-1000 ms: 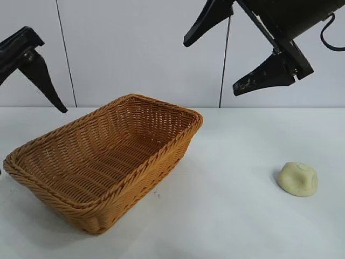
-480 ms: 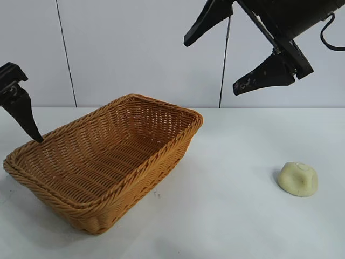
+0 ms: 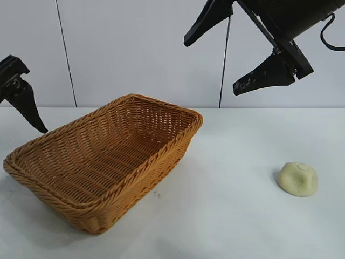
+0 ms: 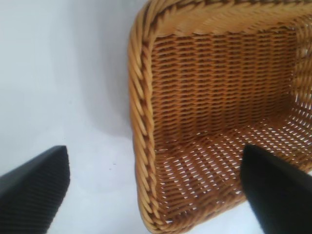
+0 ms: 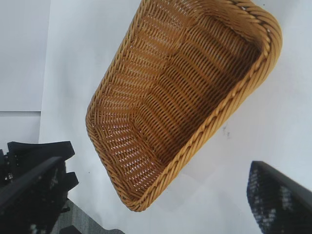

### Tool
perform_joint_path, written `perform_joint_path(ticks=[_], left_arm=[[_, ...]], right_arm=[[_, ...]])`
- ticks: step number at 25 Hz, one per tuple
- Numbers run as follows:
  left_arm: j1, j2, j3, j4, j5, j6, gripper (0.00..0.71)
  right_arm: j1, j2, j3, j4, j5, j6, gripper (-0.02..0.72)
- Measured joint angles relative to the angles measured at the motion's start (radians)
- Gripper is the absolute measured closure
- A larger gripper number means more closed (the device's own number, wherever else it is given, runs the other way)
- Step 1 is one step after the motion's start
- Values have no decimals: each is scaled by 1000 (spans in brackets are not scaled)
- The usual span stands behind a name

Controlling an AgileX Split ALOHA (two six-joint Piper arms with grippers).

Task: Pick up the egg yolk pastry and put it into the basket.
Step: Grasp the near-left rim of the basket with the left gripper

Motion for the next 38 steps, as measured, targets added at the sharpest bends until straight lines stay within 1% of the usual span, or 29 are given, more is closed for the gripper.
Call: perform_joint_path(ticks=[3, 4, 8, 13, 20, 24, 31, 38], left_arm=[[-5, 0, 0, 0, -12, 0, 14], [-21, 0, 0, 1, -23, 0, 14], [-35, 23, 0, 3, -45, 0, 14], [-35, 154, 0, 6, -52, 11, 14], [-35, 278, 0, -25, -153, 12, 14], [-35, 316, 0, -40, -170, 34, 14], [-35, 327, 0, -43, -187, 44, 18], [-35, 331, 0, -43, -197, 45, 153]], right_arm=[[0, 0, 0, 0, -1, 0, 10], [0, 0, 0, 0, -1, 0, 10], [0, 0, 0, 0, -1, 0, 10], [0, 0, 0, 0, -1, 0, 10], [0, 0, 0, -1, -4, 0, 10], [0, 0, 0, -1, -6, 0, 10], [0, 0, 0, -2, -16, 0, 10], [0, 0, 0, -2, -20, 0, 10]])
